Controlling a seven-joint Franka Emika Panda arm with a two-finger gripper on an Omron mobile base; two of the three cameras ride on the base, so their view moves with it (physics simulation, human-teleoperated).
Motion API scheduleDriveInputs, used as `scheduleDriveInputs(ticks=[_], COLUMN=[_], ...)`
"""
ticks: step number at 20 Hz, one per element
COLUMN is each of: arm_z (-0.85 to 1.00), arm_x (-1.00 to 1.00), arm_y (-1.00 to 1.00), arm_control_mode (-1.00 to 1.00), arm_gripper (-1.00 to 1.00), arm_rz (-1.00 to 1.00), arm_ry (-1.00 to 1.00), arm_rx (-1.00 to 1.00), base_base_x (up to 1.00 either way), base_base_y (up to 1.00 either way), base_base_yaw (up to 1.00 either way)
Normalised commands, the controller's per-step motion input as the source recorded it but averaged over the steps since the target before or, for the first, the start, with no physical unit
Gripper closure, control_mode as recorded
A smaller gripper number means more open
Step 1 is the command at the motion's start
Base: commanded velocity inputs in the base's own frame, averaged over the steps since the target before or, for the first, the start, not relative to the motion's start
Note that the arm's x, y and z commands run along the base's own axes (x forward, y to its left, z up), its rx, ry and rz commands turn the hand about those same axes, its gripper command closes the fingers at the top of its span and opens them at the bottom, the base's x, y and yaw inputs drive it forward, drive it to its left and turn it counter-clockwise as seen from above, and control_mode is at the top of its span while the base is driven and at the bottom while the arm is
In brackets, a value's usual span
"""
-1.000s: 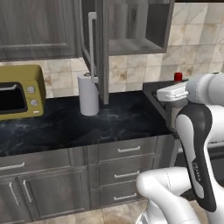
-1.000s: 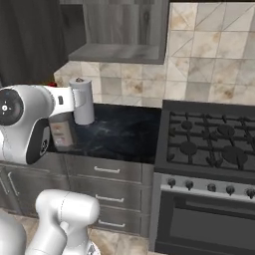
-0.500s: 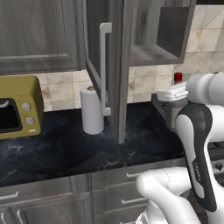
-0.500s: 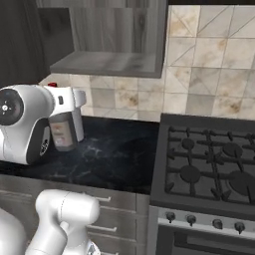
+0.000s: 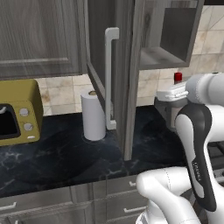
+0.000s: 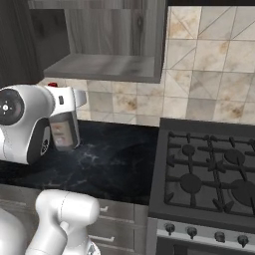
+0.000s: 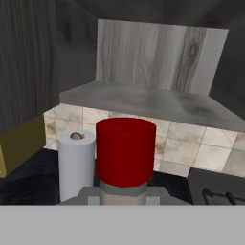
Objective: Sort all alcoholic drinks to one cabinet, and non-alcoholic drinks to the other.
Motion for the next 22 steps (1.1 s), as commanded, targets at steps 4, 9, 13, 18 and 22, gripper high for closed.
scheduleDriveInputs(ticks=[4, 9, 13, 18, 22], arm_z=[0.04, 0.55, 0.87, 0.57, 0.23], arm_x=[0.04, -0.06, -0.09, 0.07, 0.37], arm_y=[0.0, 0.0, 0.0, 0.0, 0.03], arm_control_mode=[-1.0, -1.0, -1.0, -1.0, -1.0], arm_gripper=[1.0, 1.0, 1.0, 1.0, 1.0], arm_rz=[0.0, 0.0, 0.0, 0.04, 0.08], arm_ry=[0.0, -0.05, -0.13, -0.06, 0.0], arm_rx=[0.0, 0.03, 0.01, 0.01, 0.03], base_base_x=[0.07, 0.0, 0.0, 0.0, 0.0], base_base_y=[0.0, 0.0, 0.0, 0.0, 0.0], base_base_yaw=[0.0, 0.0, 0.0, 0.0, 0.0])
